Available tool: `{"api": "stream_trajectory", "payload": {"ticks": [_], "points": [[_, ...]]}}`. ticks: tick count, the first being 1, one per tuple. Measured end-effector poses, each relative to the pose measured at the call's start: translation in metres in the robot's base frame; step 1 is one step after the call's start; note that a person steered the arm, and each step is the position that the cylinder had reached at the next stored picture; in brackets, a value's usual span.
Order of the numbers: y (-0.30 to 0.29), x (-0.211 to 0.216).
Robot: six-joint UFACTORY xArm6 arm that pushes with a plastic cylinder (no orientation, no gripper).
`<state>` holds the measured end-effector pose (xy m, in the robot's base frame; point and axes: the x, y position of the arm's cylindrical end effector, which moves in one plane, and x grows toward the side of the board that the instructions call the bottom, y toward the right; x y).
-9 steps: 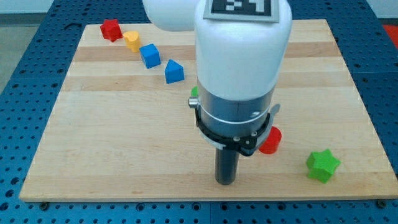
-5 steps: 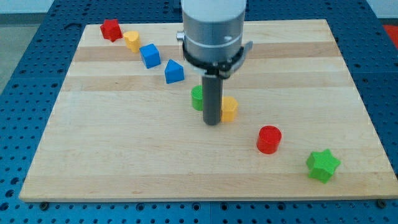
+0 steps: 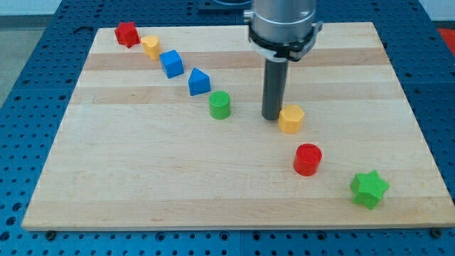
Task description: Move yellow hexagon towards center right
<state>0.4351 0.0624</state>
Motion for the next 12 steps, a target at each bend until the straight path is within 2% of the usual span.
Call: {"api": "stream_trajectory", "payload": {"ticks": [2,4,6,7,8,11,12], "points": [[-0.004,0.002],[0.06,-0.002],[-0.019,0.001],[-0.025,0.021],[-0.015,0.028],[0.071,0.033],[0.08,0.033]]}}
